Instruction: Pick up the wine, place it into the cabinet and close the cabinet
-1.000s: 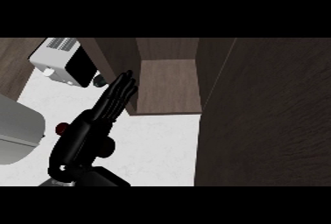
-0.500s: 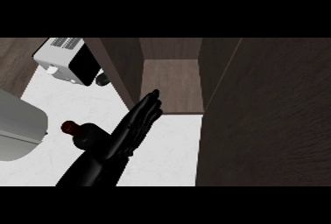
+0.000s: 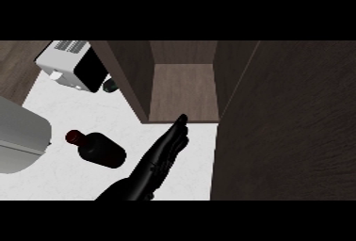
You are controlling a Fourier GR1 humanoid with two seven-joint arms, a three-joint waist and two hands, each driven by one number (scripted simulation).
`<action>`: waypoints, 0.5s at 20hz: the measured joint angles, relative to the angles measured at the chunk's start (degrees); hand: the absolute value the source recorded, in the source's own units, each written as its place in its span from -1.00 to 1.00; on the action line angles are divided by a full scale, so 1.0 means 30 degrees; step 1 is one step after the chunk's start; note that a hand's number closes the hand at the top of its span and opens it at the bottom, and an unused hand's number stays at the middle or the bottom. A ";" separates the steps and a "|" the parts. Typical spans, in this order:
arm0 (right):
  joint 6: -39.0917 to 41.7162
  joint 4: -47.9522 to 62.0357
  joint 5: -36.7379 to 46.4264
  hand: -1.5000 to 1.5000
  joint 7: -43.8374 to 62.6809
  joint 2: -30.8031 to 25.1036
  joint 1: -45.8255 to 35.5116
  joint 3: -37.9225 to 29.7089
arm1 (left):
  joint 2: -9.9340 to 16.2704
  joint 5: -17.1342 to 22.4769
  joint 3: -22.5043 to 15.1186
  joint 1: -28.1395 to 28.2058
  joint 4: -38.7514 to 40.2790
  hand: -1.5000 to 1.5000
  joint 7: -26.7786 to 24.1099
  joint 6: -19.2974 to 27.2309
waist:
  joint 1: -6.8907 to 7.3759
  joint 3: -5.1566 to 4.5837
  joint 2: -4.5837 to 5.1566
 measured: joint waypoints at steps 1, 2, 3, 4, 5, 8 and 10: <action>-0.0030 -0.0016 0.0020 -1.00 -0.0052 0.0001 0.0095 0.0095 | -0.0001 -0.0178 -0.0141 -0.0014 -0.0121 -1.00 0.0173 0.0178 | -0.0006 0.0000 0.0002; -0.0037 -0.0031 0.0020 -1.00 0.0022 -0.0047 0.0043 -0.0007 | 0.0028 -0.0328 -0.0095 -0.0040 -0.0568 -1.00 0.0779 0.0145 | 0.0013 0.0000 0.0002; 0.0062 -0.0041 0.0013 -1.00 0.0031 -0.0175 0.0082 -0.0155 | 0.0023 -0.0443 0.0003 -0.0412 -0.0599 -1.00 0.1167 0.0390 | 0.0000 0.0001 0.0006; -0.0017 -0.0042 0.0023 -1.00 0.0202 -0.0137 -0.0116 -0.0090 | 0.0018 -0.0610 0.0078 -0.0523 -0.0838 -1.00 0.1513 0.0452 | 0.0017 0.0003 0.0010; -0.0160 -0.0077 0.0035 -1.00 0.0472 -0.0110 -0.0239 0.0081 | 0.0015 -0.0938 0.0053 -0.0670 -0.0922 -1.00 0.1772 0.0556 | 0.0018 0.0000 0.0002; -0.0422 -0.0132 0.0113 -1.00 0.0549 -0.0037 -0.0139 0.0676 | 0.0010 -0.1477 0.0174 -0.1467 -0.1258 -1.00 0.2617 0.0864 | -0.0030 0.0002 -0.0018; -0.0765 -0.0139 0.0198 -1.00 0.0778 0.0051 -0.0378 0.0887 | 0.0006 -0.1942 0.0088 -0.1646 -0.1643 -1.00 0.3189 0.0906 | 0.0005 -0.0004 -0.0031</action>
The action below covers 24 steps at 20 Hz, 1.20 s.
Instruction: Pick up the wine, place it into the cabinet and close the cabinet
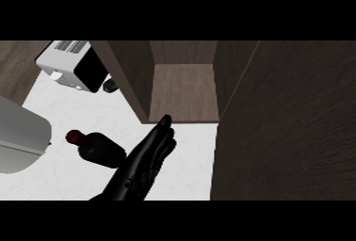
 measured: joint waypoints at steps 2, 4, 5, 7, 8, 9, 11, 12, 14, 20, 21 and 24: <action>-0.0162 -0.0017 0.0037 -1.00 0.0224 -0.0043 -0.0295 -0.0064 | 0.0013 -0.0151 -0.0015 -0.0204 0.0097 -1.00 0.0214 0.0149 | -0.0002 0.0000 0.0006; -0.0123 -0.0031 0.0053 -1.00 0.0190 -0.0232 -0.0240 -0.0247 | 0.0032 -0.0265 0.0204 -0.0253 0.0040 -1.00 0.0498 0.0137 | -0.0005 0.0001 0.0012; -0.0204 -0.0069 0.0064 -1.00 0.0269 -0.0254 -0.0201 -0.0116 | 0.0024 -0.0280 0.0362 -0.0356 0.0046 -1.00 0.0584 0.0134 | -0.0027 0.0001 0.0008; -0.0485 -0.0092 0.0127 -1.00 0.0637 -0.0235 -0.0524 0.0153 | 0.0134 -0.0296 0.0590 -0.0210 -0.0018 -1.00 0.0730 0.0047 | 0.0007 -0.0007 0.0001; -0.0555 -0.0081 0.0134 -1.00 0.0902 -0.0258 -0.0924 -0.0034 | 0.0144 -0.0302 0.0610 -0.0106 -0.0016 -1.00 0.0730 0.0017 | 0.0039 -0.0008 0.0014; -0.0652 -0.0111 0.0138 -1.00 0.1117 -0.0317 -0.1088 -0.0106 | 0.0307 -0.0289 0.0921 -0.0058 -0.0033 -1.00 0.0763 -0.0072 | 0.0030 -0.0012 0.0013; -0.0932 -0.0126 0.0188 -1.00 0.1308 -0.0257 -0.1347 0.0043 | 0.0521 -0.0234 0.1591 -0.0149 -0.0040 -1.00 0.0849 -0.0285 | 0.0005 -0.0013 0.0018; -0.0969 -0.0125 0.0203 -1.00 0.1333 -0.0306 -0.1388 0.0016 | 0.0645 -0.0204 0.2006 -0.0275 -0.0054 -1.00 0.0980 -0.0437 | -0.0002 -0.0013 0.0020; -0.1041 -0.0113 0.0236 -1.00 0.1355 -0.0375 -0.1526 -0.0029 | 0.1039 0.0162 0.2869 -0.0082 -0.0129 -1.00 0.0815 -0.0719 | -0.0017 -0.0015 0.0038; -0.1182 -0.0173 0.0289 -1.00 0.1403 -0.0672 -0.1305 0.0151 | 0.2198 0.1479 0.5563 -0.0324 -0.0455 -1.00 0.0838 -0.1696 | -0.0107 -0.0017 0.0039; -0.1247 -0.0169 0.0306 -1.00 0.1437 -0.0682 -0.1400 0.0180 | 0.2388 0.1796 0.5929 -0.0172 -0.0585 -1.00 0.0788 -0.1856 | -0.0095 -0.0017 0.0044; -0.1582 -0.0160 0.0359 -1.00 0.1731 -0.0592 -0.1784 0.0390 | 0.3053 0.3016 0.7327 0.0124 -0.0974 -1.00 0.0725 -0.2426 | -0.0074 -0.0024 0.0051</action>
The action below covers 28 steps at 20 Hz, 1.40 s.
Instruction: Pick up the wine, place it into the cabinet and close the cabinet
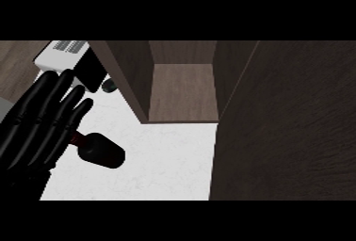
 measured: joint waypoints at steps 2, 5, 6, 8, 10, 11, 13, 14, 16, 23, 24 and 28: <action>-0.0032 -0.0002 0.0035 -1.00 -0.0154 -0.0058 0.0216 0.0257 | 0.0277 0.0633 0.0734 0.0380 0.0165 -1.00 -0.0469 -0.0417 | -0.0036 -0.0002 0.0007; -0.0102 -0.0031 0.0050 -1.00 -0.0058 -0.0246 0.0036 0.0036 | 0.0511 0.1259 0.1663 0.0863 0.0632 -1.00 -0.1170 -0.0856 | -0.0054 -0.0002 0.0020; -0.0081 -0.0018 0.0038 -1.00 -0.0029 -0.0283 -0.0068 -0.0128 | 0.0523 0.1446 0.1821 0.1230 0.0882 -1.00 -0.1693 -0.1090 | -0.0041 -0.0002 0.0030; -0.0092 -0.0020 0.0066 -1.00 -0.0227 -0.0331 0.0110 0.0142 | 0.0636 0.1920 0.2400 0.1807 0.1126 -1.00 -0.2382 -0.1491 | -0.0050 -0.0002 0.0024; -0.0240 -0.0020 0.0100 -1.00 -0.0311 -0.0297 0.0081 0.0311 | 0.1010 0.2712 0.3250 0.2413 0.1199 -1.00 -0.2770 -0.2092 | -0.0028 -0.0006 0.0017; -0.0245 -0.0045 0.0095 -1.00 -0.0249 -0.0402 0.0045 0.0181 | 0.1040 0.2977 0.3525 0.2757 0.1382 -1.00 -0.3198 -0.2340 | -0.0035 -0.0010 0.0017; -0.0206 -0.0060 0.0106 -1.00 -0.0414 -0.0554 0.0185 0.0219 | 0.1191 0.3719 0.4226 0.3326 0.1794 -1.00 -0.3842 -0.2905 | -0.0053 -0.0009 0.0014; -0.0216 -0.0069 0.0104 -1.00 -0.0420 -0.0606 0.0187 0.0194 | 0.1229 0.3995 0.4464 0.3784 0.2014 -1.00 -0.4268 -0.3231 | -0.0048 -0.0010 0.0014; -0.0386 -0.0076 0.0115 -1.00 -0.0383 -0.0555 0.0140 0.0307 | 0.1202 0.4306 0.4904 0.4355 0.2775 -1.00 -0.5152 -0.3691 | -0.0061 -0.0012 0.0018; -0.0919 -0.0030 0.0224 -1.00 0.0155 -0.0582 -0.0567 0.0574 | 0.1337 0.5190 0.5931 0.6653 0.4987 -1.00 -0.8273 -0.5866 | -0.0002 -0.0014 0.0015; -0.0891 -0.0041 0.0216 -1.00 0.0214 -0.0668 -0.0660 0.0446 | 0.1248 0.5072 0.5875 0.6967 0.5371 -1.00 -0.8833 -0.6128 | -0.0009 -0.0015 0.0016; -0.0942 -0.0081 0.0237 -1.00 0.0087 -0.0850 -0.0437 0.0630 | 0.1122 0.4854 0.5985 0.7401 0.6919 -1.00 -1.0365 -0.6877 | -0.0084 -0.0006 0.0010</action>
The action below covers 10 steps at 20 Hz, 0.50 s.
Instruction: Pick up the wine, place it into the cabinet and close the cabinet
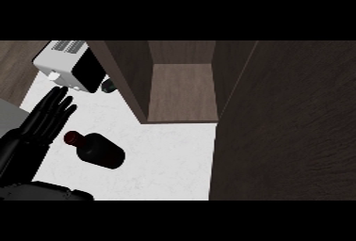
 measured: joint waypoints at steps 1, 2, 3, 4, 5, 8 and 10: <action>-0.0021 0.0002 0.0004 -1.00 0.0040 -0.0030 -0.0092 -0.0034 | -0.0032 -0.0126 -0.0073 0.0216 0.0280 -1.00 -0.0389 -0.0220 | 0.0016 0.0002 0.0001; 0.0001 0.0004 -0.0018 -1.00 0.0056 -0.0080 -0.0213 -0.0309 | -0.0160 -0.0358 -0.0228 0.0312 0.0742 -1.00 -0.0888 -0.0366 | 0.0012 0.0003 0.0010; -0.0047 0.0004 -0.0011 -1.00 0.0105 -0.0087 -0.0245 -0.0253 | -0.0167 -0.0376 -0.0151 0.0355 0.1071 -1.00 -0.1203 -0.0516 | 0.0018 0.0005 0.0010; -0.0054 -0.0001 -0.0004 -1.00 0.0046 -0.0129 -0.0182 -0.0210 | -0.0117 -0.0378 0.0007 0.0240 0.1693 -1.00 -0.1589 -0.0705 | -0.0015 0.0005 0.0010; -0.0078 -0.0010 -0.0006 -1.00 0.0115 -0.0161 -0.0311 -0.0259 | -0.0182 -0.0583 -0.0016 0.0109 0.2299 -1.00 -0.1990 -0.0776 | -0.0042 0.0005 0.0015; -0.0220 -0.0002 0.0037 -1.00 0.0054 -0.0173 -0.0194 0.0073 | -0.0253 -0.0972 0.0037 -0.0004 0.3709 -1.00 -0.2942 -0.1042 | -0.0052 0.0005 0.0011; -0.0227 0.0000 0.0024 -1.00 -0.0040 -0.0229 -0.0155 -0.0101 | -0.0318 -0.1274 0.0088 0.0083 0.4536 -1.00 -0.3735 -0.1194 | -0.0046 0.0009 0.0012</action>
